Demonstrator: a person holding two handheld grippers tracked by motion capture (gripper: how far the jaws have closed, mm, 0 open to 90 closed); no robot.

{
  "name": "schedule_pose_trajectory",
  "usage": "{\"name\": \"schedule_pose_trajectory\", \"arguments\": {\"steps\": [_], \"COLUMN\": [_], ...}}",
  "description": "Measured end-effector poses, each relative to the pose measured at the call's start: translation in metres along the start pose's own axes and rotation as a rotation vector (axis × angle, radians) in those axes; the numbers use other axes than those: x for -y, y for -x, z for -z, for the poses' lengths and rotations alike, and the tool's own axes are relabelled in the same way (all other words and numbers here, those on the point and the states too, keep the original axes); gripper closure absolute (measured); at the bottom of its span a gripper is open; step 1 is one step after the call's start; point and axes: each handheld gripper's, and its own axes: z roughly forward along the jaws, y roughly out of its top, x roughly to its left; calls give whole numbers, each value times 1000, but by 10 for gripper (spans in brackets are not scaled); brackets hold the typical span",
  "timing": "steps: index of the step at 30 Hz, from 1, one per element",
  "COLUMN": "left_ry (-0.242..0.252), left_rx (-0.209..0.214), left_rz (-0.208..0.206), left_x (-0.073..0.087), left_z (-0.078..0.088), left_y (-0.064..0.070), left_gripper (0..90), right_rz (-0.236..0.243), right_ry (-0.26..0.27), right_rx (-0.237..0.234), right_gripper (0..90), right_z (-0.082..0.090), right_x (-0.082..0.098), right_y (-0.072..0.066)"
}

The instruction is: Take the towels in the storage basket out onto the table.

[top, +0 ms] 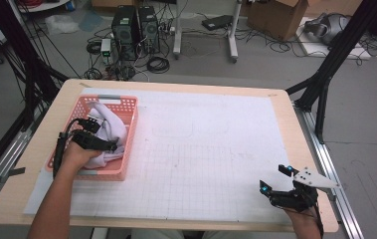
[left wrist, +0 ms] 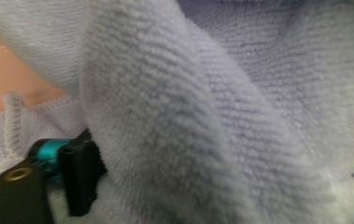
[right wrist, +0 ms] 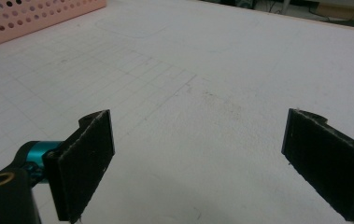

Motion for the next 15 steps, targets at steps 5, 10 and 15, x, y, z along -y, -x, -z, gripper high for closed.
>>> {"name": "schedule_pose_trajectory", "arguments": {"steps": [5,10,15], "left_ry": [2,26,97], "left_rx": [-14,9,26], "left_rz": [-19,-2,36], "left_x": [-1,-2,-2], "left_z": [4,7,15], "left_y": [0,-3,-7], "left_gripper": [386,486,538], "right_rz": [-3,-8,-22], "right_ry": [8,11,20], "right_rx": [2,2,-1], "right_gripper": [82,82,82], "right_z": [1,1,1], "right_x": [0,0,-1], "right_y": [1,1,3]}}
